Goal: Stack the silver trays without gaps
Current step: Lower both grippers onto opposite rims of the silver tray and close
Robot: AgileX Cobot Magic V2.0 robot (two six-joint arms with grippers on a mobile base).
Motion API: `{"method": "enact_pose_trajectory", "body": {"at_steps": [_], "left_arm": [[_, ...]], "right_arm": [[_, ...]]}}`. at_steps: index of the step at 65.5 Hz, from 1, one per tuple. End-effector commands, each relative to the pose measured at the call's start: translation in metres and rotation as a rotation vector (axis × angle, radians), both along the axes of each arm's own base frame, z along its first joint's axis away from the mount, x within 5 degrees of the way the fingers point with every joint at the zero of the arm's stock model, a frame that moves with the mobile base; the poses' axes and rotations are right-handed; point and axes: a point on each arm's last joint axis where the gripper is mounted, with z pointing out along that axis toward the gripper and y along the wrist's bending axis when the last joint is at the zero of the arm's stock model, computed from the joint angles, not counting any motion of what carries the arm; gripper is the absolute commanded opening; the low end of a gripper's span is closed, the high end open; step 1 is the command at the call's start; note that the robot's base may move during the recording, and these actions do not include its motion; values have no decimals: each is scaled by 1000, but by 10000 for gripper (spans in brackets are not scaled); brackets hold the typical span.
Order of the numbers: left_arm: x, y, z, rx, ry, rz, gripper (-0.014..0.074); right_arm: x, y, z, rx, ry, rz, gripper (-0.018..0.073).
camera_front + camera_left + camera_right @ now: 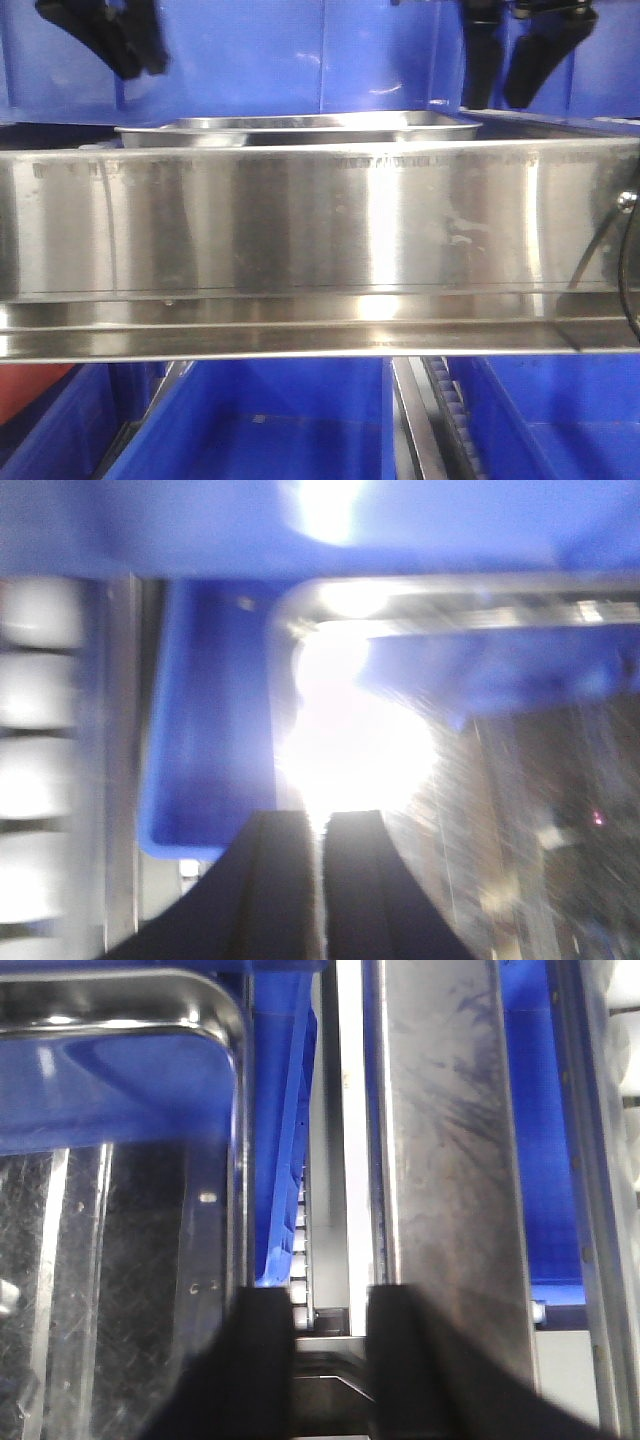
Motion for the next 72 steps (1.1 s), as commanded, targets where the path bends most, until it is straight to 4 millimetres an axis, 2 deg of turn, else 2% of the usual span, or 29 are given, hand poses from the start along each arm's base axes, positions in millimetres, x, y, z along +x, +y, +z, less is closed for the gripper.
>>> {"method": "enact_pose_trajectory", "body": {"at_steps": [1,7,11,23,34,49,72], "left_arm": [[1,-3,0,0,1,-2,208],[1,-4,-1,2,6,-2,304],[0,-3,-2,7,15,-1,317],[-2,-2,-11,22,43,-1,298],[-2,-3,-19,12,42,-4,274],[4,-5,-20,-20,8,-3,274],[14,-5,-40,16,56,6,274]], "right_arm": [[2,1,5,11,-35,3,192],[2,3,6,36,-40,3,190],[3,5,6,66,-47,2,180],[7,8,5,94,-71,5,160],[11,12,-5,101,-39,2,160],[16,15,-18,84,1,-1,160],[17,15,-21,79,12,-2,160]]}}
